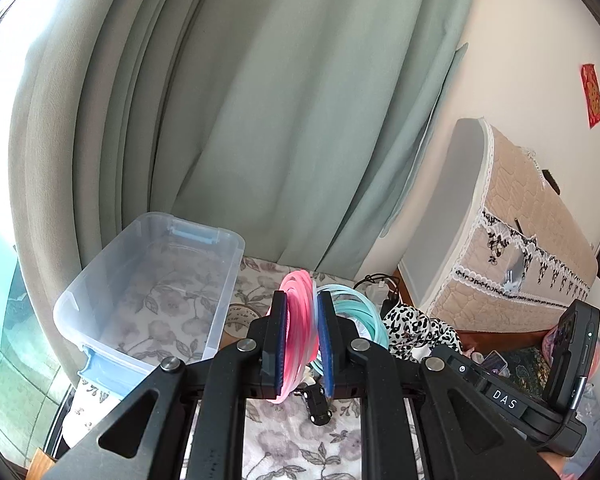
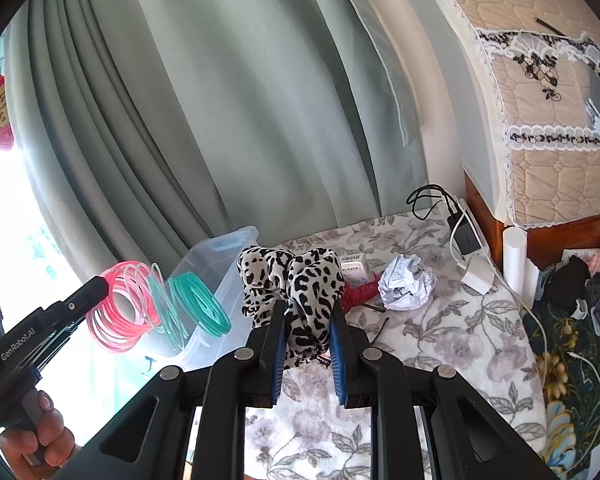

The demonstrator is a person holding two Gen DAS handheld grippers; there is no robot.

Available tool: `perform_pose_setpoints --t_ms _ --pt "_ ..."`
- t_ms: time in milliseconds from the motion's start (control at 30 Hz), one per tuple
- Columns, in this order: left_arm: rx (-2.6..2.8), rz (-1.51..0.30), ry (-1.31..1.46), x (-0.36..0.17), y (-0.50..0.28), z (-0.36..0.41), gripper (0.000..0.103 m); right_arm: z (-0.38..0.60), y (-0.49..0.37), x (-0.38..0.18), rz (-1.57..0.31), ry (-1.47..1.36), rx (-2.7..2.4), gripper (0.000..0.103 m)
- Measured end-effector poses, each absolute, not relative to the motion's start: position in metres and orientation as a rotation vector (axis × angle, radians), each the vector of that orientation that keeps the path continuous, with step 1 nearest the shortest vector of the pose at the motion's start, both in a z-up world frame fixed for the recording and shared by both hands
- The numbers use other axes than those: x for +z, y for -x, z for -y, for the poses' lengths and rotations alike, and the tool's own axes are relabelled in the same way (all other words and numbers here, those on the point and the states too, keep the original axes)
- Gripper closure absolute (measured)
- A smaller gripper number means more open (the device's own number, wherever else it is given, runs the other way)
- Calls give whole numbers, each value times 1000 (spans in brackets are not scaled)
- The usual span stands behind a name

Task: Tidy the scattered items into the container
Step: 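Carry the bangles and scrunchie toward the clear box with both tools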

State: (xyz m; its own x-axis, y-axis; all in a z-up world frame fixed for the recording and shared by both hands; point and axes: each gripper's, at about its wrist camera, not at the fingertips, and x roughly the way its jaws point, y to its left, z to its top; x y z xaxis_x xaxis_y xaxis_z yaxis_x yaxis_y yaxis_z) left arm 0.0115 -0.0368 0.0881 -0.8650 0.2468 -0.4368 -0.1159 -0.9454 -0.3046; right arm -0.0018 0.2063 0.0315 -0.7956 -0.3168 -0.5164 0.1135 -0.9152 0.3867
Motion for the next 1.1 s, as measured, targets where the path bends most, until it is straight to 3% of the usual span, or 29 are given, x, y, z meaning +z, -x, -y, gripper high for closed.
perform_pose_setpoints --t_ms 633,1100 --pt "2945 519 592 102 -35 91 88 -141 -5 63 340 -787 -2669 82" --pt "2994 653 682 65 -18 138 88 -82 26 42 215 -890 -2567 82"
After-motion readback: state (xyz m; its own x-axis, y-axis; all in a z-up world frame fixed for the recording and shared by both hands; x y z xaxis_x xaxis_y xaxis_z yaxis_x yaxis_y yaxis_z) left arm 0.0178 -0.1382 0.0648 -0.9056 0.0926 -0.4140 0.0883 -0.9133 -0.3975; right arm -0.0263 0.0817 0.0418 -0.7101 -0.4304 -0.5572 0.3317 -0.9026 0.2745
